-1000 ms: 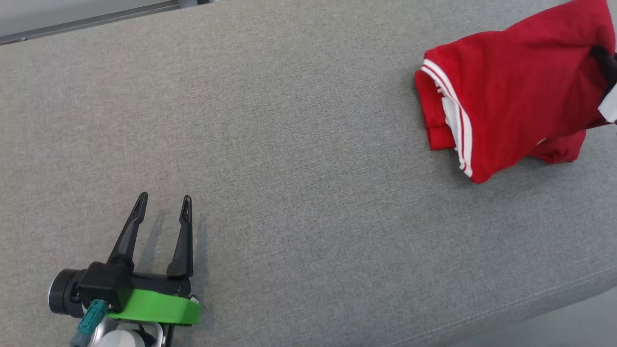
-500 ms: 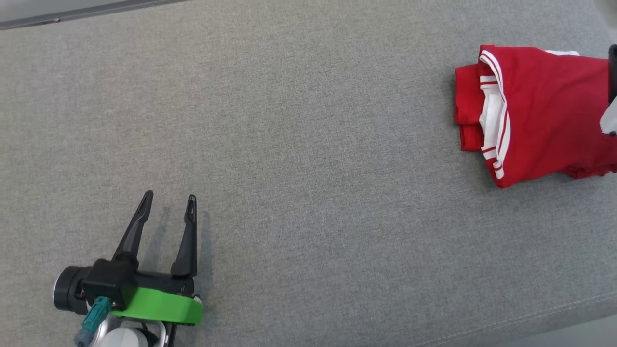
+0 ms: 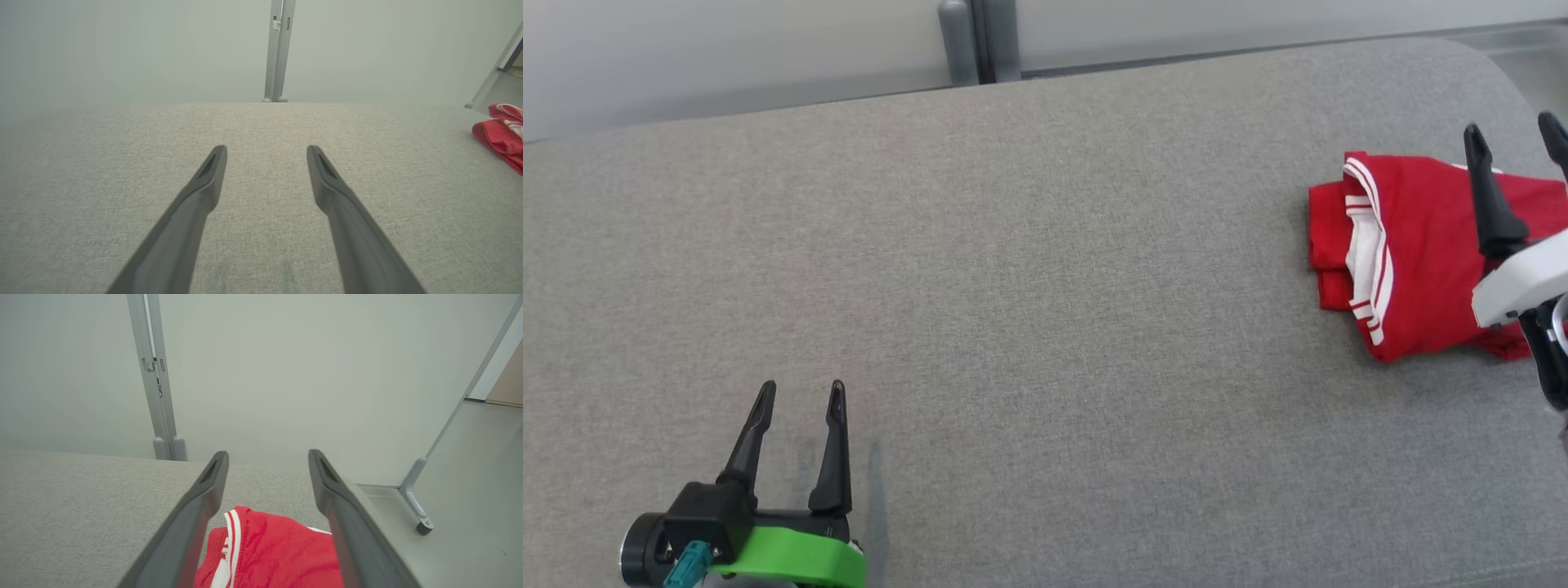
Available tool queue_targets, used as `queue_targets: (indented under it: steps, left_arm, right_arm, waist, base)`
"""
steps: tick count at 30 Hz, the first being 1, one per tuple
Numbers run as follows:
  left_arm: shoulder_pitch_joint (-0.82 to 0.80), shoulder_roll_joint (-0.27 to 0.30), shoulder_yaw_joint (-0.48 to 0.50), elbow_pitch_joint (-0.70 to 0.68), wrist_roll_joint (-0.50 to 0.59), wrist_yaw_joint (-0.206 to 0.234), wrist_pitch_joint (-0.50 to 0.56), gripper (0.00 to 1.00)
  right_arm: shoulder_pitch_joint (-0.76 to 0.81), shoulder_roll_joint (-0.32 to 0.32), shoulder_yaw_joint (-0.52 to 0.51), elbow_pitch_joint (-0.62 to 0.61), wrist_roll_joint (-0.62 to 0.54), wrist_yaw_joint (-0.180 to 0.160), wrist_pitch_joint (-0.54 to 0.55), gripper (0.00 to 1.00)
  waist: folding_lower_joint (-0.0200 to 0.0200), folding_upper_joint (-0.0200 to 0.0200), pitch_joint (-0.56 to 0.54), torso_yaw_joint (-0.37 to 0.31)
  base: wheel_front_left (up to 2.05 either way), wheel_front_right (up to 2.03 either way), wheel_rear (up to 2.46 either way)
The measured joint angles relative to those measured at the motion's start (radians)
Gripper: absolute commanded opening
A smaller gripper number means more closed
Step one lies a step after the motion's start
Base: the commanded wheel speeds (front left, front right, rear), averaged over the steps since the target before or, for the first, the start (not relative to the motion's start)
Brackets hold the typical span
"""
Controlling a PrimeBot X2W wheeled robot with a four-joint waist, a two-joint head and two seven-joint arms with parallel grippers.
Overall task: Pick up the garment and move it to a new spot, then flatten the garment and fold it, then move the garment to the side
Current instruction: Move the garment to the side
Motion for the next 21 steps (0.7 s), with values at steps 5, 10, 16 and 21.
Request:
queue_targets:
  steps: [5, 10, 16, 21]
  left_arm:
    - [0.031, -0.001, 0.024, 0.033, 0.005, 0.011, 0.0, 1.0]
    - [0.051, 0.007, 0.048, 0.067, 0.015, 0.027, 0.0, 1.0]
    - [0.057, 0.011, 0.073, 0.11, 0.006, 0.028, 0.0, 1.0]
    - [0.057, 0.01, 0.091, 0.16, 0.002, 0.028, 0.0, 1.0]
  right_arm:
    - [0.17, 0.038, -0.012, -0.102, 0.028, 0.0, -0.024, 1.0]
    - [0.3, 0.107, -0.033, -0.131, -0.007, 0.0, -0.068, 1.0]
    - [0.427, 0.198, -0.048, -0.095, -0.099, 0.0, -0.137, 1.0]
    - [0.467, 0.263, -0.053, -0.055, -0.186, 0.0, -0.181, 1.0]
  waist:
    - [0.0, 0.0, -0.067, 0.047]
    - [0.0, 0.0, -0.129, 0.09]
    - [0.0, 0.0, -0.183, 0.128]
    - [-0.0001, 0.0, -0.208, 0.136]
  base:
    - [0.0, 0.0, 0.0]
    - [0.0, 0.0, 0.0]
    - [0.0, 0.0, 0.0]
    - [0.0, 0.0, 0.0]
